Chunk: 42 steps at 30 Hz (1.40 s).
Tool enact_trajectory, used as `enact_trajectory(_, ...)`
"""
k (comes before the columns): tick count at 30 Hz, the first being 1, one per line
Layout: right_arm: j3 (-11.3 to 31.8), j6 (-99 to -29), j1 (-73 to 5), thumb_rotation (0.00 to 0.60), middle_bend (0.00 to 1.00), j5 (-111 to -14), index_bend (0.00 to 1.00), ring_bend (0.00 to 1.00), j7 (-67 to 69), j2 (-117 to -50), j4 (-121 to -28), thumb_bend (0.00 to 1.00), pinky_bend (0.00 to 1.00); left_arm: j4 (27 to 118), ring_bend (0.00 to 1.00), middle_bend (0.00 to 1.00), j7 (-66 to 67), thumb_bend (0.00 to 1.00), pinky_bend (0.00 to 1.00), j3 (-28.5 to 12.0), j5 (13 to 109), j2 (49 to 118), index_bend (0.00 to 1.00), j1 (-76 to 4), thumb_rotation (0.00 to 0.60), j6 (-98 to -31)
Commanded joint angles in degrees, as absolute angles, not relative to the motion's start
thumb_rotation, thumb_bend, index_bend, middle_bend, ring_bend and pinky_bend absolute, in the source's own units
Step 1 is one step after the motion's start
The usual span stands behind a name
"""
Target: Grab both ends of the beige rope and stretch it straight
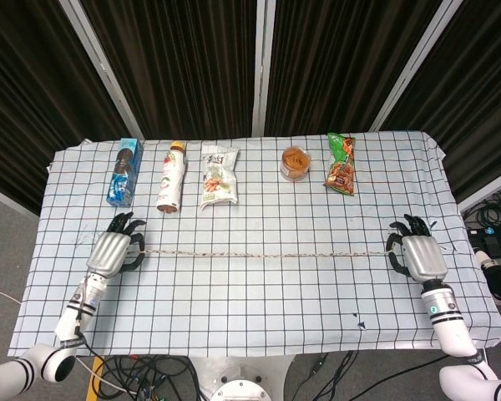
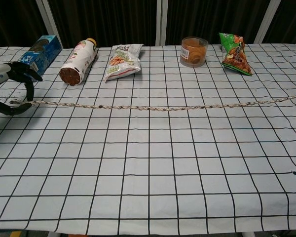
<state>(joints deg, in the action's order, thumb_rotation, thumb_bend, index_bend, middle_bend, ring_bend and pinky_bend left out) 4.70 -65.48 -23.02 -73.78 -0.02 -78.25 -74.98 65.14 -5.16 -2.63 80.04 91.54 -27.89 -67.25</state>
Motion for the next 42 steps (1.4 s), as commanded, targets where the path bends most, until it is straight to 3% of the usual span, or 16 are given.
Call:
enact_trajectory(1,4.89,-65.05,-22.91,0.600,0.21,-73.71,0.66,0.00,0.35,-79.89,-73.30,0.54,0.00,63.96,0.01,0.18,-5.66,0.44,0.01,-2.79,80.14,92.13,0.61,-27.73,0.600,-66.96)
enact_trajectory(17,5.62,-63.77,-22.64,0.600,0.19,-73.61,0.64,0.00,1.17,-86.46,-66.53,0.54,0.00,59.02,0.01,0.18,-8.15,0.44,0.01,-3.42,79.98,94.30,0.59,-27.30,0.600,-65.06)
enact_trajectory(22,5.41,-63.30,-22.37,0.600,0.16,-73.82,0.55,0.00,1.27,-87.16,-65.81,0.52,0.00,58.58,0.01,0.18,-8.08,0.44,0.01,-3.37,80.12,94.68,0.55,-27.38,0.600,-64.35)
enact_trajectory(31,5.53,-63.40,-21.66,0.600,0.11,-73.92,0.30,0.00,0.87,-87.03,-66.67,0.36,0.00,59.05,0.01,0.17,-7.39,0.42,0.01,-3.40,80.19,94.57,0.38,-27.30,0.600,-63.62)
enact_trajectory(38,6.52,-66.98,-20.47,0.600,0.10,-75.09,0.25,0.00,1.15,-84.40,-70.19,0.32,0.00,62.20,0.01,0.15,-7.95,0.38,0.01,-4.40,80.17,92.57,0.29,-26.30,0.600,-65.99)
enact_trajectory(42,7.30,-71.17,-18.58,0.600,0.11,-76.52,0.22,0.00,2.48,-79.03,-75.72,0.34,0.00,67.65,0.01,0.15,-8.23,0.34,0.01,-6.21,79.91,87.38,0.29,-24.31,0.600,-70.79)
